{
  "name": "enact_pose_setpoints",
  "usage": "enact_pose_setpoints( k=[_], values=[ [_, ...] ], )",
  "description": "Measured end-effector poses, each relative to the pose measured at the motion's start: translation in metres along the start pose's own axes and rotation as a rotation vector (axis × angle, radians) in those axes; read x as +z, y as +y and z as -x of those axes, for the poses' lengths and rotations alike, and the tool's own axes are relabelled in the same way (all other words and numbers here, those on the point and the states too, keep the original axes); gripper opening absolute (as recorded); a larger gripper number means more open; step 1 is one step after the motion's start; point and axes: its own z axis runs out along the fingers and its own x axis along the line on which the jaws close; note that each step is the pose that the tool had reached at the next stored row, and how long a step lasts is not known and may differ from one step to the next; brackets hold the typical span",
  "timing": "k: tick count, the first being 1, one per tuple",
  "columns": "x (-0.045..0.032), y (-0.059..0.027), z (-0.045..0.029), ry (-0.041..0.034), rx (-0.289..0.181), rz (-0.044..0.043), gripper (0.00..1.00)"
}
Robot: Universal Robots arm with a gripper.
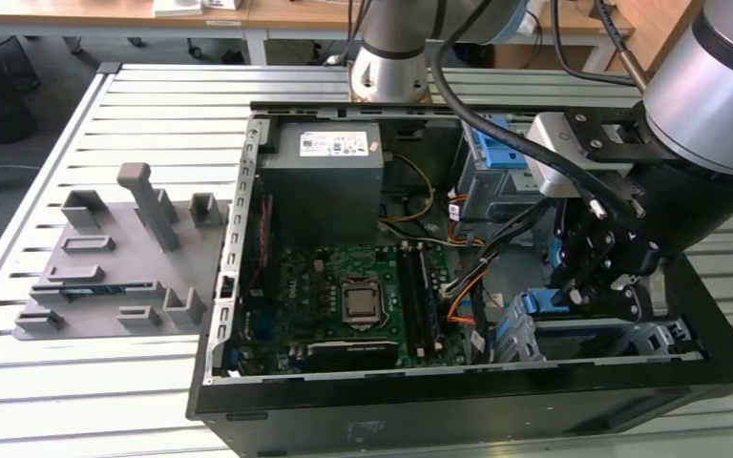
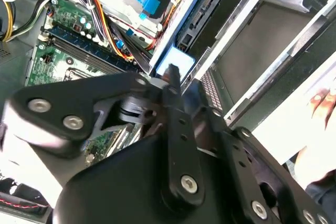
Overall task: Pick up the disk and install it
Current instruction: 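Insert the disk into the insertion slot, then insert the first disk wire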
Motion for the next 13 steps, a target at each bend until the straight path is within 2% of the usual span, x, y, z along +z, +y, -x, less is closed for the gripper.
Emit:
enact_pose_setpoints(
  k=[3,13],
  values=[
    [0.0001,0.0,0.0,-0.0001,0.0,0.0001,0.13],
    [0.0002,0.0,0.0,-0.0001,0.0,0.0,0.11]
  ],
)
